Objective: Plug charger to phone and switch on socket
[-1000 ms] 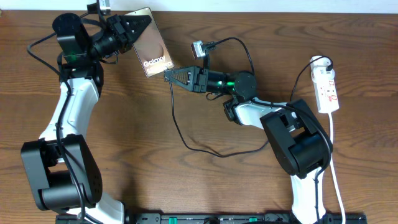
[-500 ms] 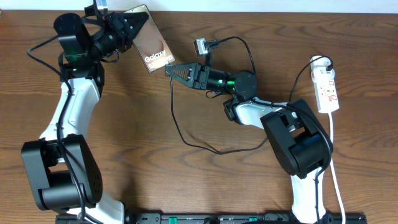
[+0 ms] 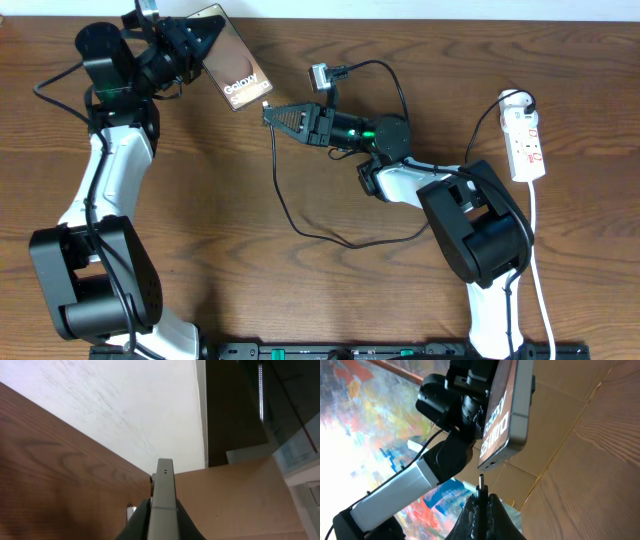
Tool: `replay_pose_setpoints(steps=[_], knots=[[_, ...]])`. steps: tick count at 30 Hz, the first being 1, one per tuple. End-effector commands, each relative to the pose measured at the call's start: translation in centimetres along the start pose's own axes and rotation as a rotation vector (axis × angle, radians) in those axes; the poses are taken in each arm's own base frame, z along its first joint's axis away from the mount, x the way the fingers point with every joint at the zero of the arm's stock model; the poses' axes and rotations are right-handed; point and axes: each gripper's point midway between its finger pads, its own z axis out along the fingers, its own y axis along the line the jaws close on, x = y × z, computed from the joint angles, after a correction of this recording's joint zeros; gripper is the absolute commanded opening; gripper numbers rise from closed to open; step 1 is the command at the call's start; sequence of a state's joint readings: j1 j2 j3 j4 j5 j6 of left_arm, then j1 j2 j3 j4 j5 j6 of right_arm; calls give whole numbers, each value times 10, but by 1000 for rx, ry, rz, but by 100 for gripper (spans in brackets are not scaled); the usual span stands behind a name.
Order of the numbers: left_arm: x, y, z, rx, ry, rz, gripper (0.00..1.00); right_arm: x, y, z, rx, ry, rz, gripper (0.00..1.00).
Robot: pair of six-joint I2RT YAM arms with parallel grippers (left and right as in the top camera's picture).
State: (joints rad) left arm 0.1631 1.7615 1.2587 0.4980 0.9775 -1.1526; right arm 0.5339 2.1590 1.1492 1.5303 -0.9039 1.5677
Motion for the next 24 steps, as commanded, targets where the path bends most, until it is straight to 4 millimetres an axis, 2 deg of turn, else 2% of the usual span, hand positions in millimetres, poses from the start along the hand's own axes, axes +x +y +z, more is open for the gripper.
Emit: replay_pose_setpoints(steps=[1, 24], knots=[[-3, -14, -3, 22, -9, 18, 7, 1, 6, 6, -18, 6, -22, 1], [17, -21, -2, 60, 102, 27, 8, 10, 3, 13, -10, 24, -4, 1]])
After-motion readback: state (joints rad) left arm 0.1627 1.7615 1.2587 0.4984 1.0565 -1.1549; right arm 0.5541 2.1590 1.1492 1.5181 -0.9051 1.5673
